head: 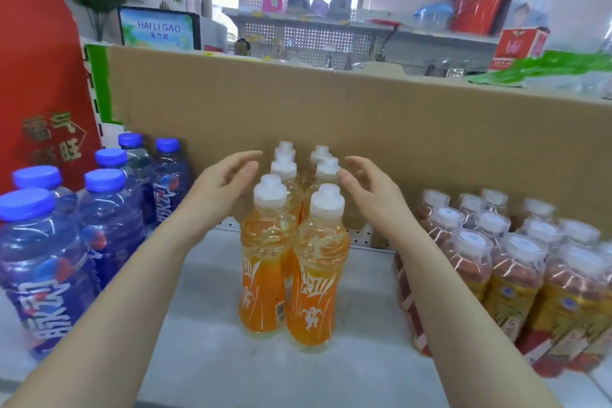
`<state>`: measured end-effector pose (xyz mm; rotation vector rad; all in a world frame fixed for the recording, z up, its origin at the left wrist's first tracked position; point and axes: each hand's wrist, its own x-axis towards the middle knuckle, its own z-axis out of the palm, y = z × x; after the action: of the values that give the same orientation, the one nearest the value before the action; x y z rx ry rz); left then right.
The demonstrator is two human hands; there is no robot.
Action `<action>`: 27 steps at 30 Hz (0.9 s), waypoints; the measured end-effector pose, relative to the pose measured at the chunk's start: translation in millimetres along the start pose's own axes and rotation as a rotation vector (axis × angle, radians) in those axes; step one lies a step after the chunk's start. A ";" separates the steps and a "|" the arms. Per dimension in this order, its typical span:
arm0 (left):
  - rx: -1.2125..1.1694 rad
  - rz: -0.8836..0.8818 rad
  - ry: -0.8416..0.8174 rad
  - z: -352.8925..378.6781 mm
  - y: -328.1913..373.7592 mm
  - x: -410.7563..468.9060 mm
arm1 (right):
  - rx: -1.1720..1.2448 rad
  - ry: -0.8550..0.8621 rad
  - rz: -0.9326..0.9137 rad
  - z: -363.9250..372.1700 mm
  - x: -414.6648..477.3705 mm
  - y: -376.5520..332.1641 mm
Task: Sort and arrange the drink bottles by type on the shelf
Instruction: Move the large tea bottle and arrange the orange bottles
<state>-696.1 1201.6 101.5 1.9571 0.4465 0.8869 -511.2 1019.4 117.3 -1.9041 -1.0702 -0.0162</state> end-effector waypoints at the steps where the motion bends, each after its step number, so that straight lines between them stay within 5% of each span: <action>1: -0.005 -0.016 -0.044 2.5 2.9 10.3 | 0.006 -0.044 0.001 3.7 8.1 -0.5; 15: -0.069 -0.001 -0.330 6.9 5.2 31.2 | 0.164 -0.189 0.028 -1.3 1.1 2.1; 18: -0.100 0.018 -0.251 2.7 7.9 32.1 | 0.244 -0.188 0.069 -8.5 6.7 -2.5; 22: -0.046 0.012 0.045 4.6 -4.9 60.0 | 0.114 0.035 0.070 -7.3 51.4 2.6; 27: -0.015 -0.145 -0.147 27.6 -27.7 87.3 | 0.051 -0.141 0.132 20.1 96.6 7.4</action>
<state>-615.6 1253.3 104.3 1.9339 0.4870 0.6477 -453.9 1096.8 140.1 -1.9486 -1.0259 0.2211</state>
